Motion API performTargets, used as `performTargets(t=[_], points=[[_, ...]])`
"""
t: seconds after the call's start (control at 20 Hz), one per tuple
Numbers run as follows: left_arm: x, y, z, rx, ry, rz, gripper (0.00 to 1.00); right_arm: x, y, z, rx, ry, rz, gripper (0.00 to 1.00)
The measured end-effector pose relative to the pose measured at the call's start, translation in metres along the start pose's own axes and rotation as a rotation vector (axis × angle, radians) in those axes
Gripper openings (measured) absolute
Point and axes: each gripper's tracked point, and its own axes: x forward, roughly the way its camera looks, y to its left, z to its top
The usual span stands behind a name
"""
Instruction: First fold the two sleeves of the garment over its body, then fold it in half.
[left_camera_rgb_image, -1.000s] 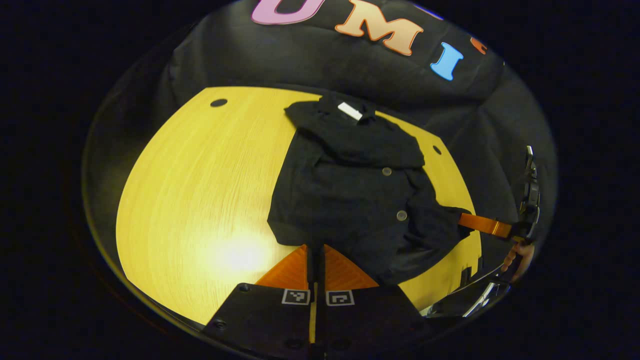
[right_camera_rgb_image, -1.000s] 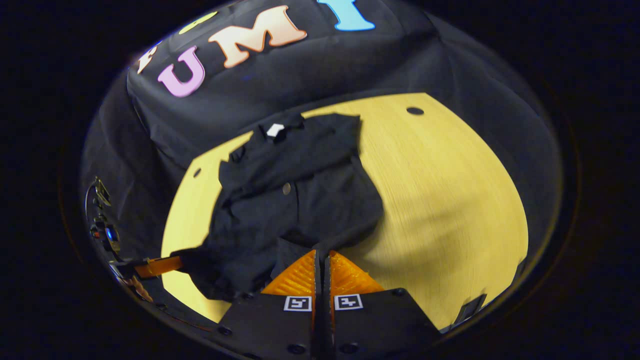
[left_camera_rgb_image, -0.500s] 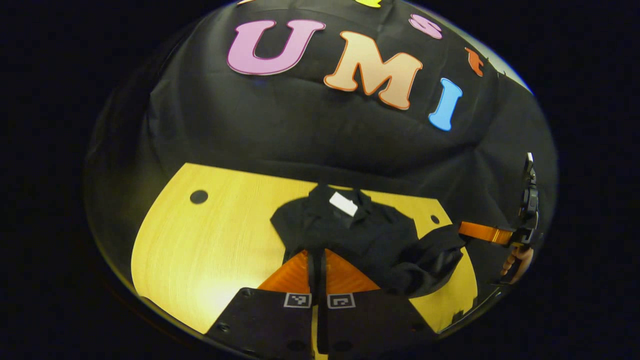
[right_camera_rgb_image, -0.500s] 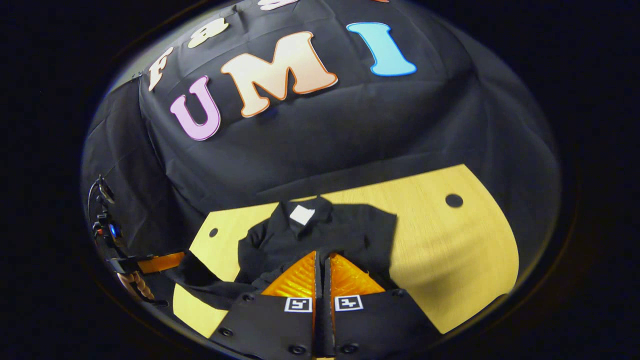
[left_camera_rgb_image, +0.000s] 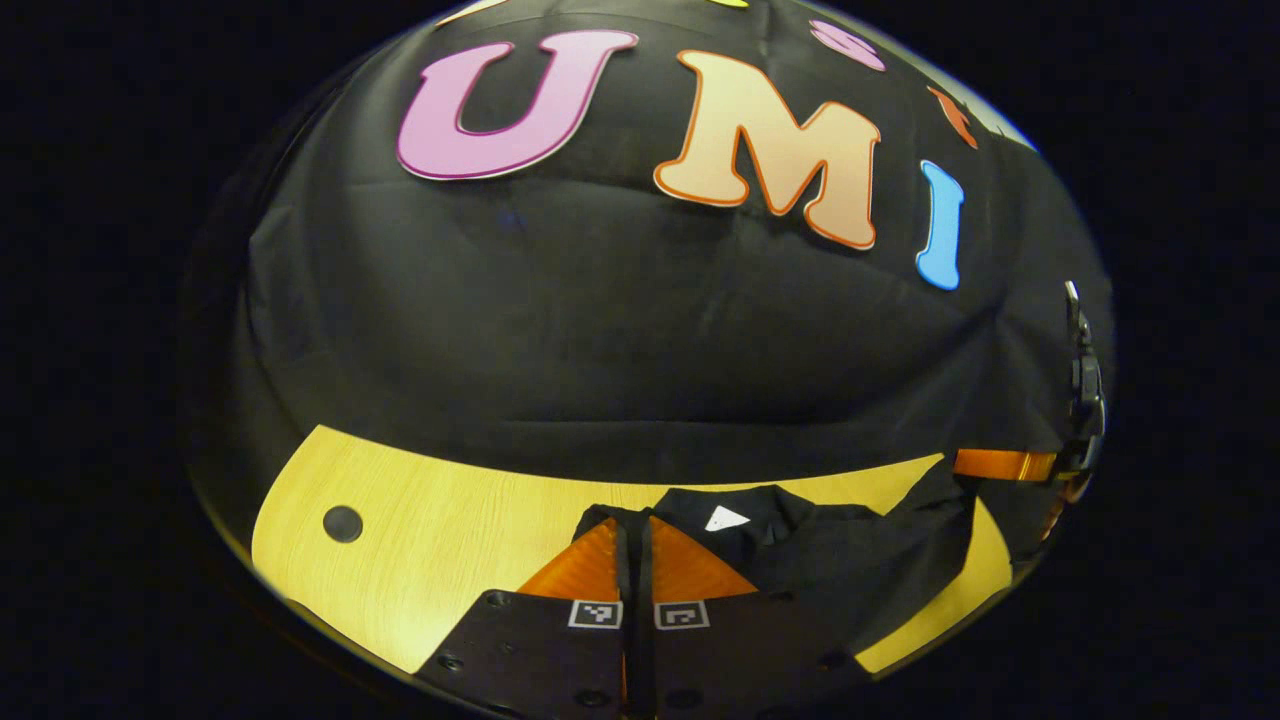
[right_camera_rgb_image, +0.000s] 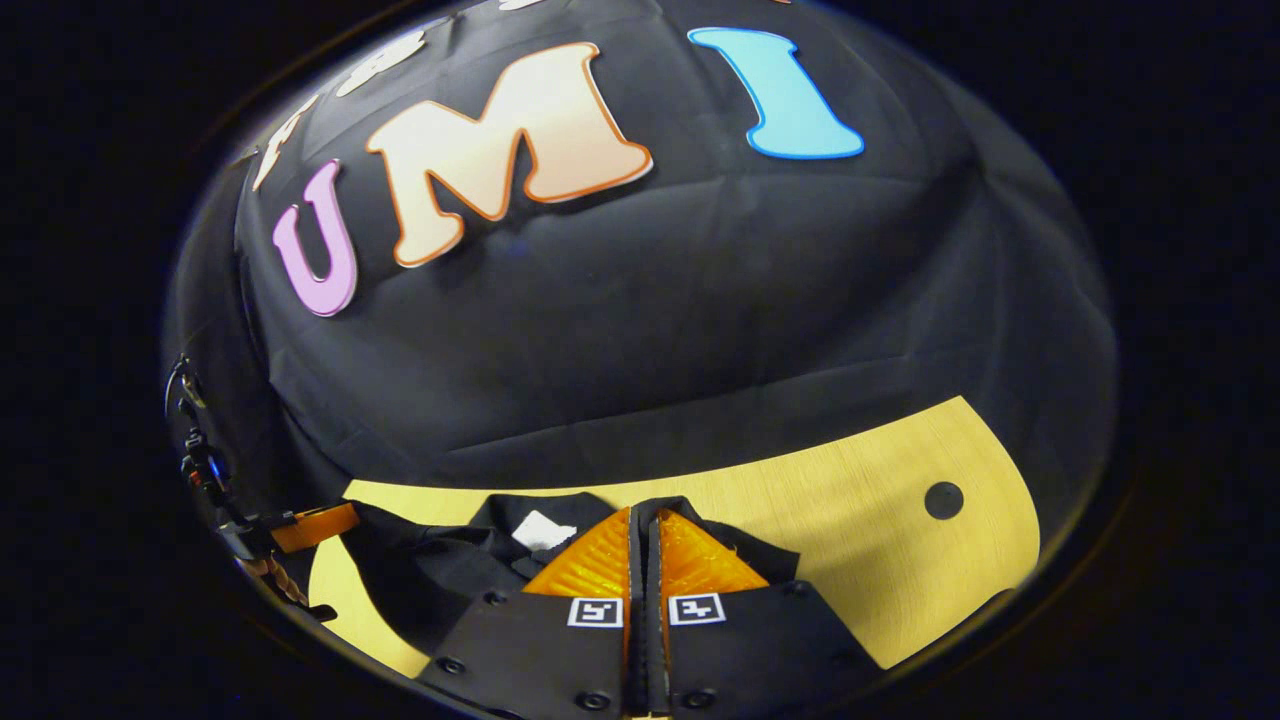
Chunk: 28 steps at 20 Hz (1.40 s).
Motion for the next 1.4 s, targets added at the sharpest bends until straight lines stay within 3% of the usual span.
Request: performTargets(t=[0.1,0.15,0.2,0.3,0.4,0.45,0.5,0.65,0.7,0.8,0.85,1.05,1.1,1.15,1.4], points=[[0.021,0.0,0.001,0.006,-0.03,-0.013,0.01,0.023,-0.012,-0.005,-0.018,0.018,-0.034,0.02],[0.028,0.002,0.001,0.016,-0.04,-0.006,0.08,0.032,-0.02,-0.005,-0.024,0.012,-0.058,0.11],[0.035,0.008,-0.001,0.038,-0.046,0.018,0.1,0.04,-0.027,-0.002,-0.021,0.0,-0.08,0.11],[0.043,0.005,-0.004,0.062,-0.037,0.01,0.43,0.048,-0.035,0.009,0.008,-0.039,-0.104,0.14],[0.042,0.008,-0.009,0.071,-0.027,0.033,0.76,0.047,-0.036,0.014,0.04,-0.056,-0.097,0.61],[0.039,0.007,-0.008,0.063,-0.028,0.036,0.93,0.044,-0.037,0.013,0.031,-0.06,-0.099,0.59],[0.036,0.007,-0.003,0.046,-0.042,0.035,0.93,0.04,-0.037,0.014,0.004,-0.067,-0.107,0.6],[0.017,0.007,0.017,0.003,-0.106,0.053,0.93,0.019,-0.032,0.021,-0.097,-0.112,-0.118,0.95],[0.008,0.006,0.027,-0.002,-0.144,0.056,0.93,0.009,-0.026,0.025,-0.119,-0.14,-0.114,0.99],[-0.011,0.001,0.043,-0.013,-0.179,0.053,0.93,-0.01,-0.011,0.03,-0.14,-0.192,-0.092,0.94],[-0.02,-0.002,0.047,-0.018,-0.19,0.049,0.93,-0.021,-0.004,0.03,-0.146,-0.213,-0.082,0.98],[-0.071,-0.006,0.067,-0.054,-0.272,0.045,0.93,-0.068,0.026,0.027,-0.197,-0.311,-0.064,0.98],[-0.086,-0.005,0.071,-0.057,-0.296,0.047,0.93,-0.08,0.032,0.026,-0.214,-0.332,-0.059,0.94],[-0.101,-0.004,0.076,-0.056,-0.318,0.053,0.93,-0.093,0.04,0.022,-0.233,-0.35,-0.052,0.98],[-0.194,-0.003,0.092,-0.04,-0.439,0.065,0.93,-0.168,0.07,0.008,-0.243,-0.451,-0.01,0.99]])
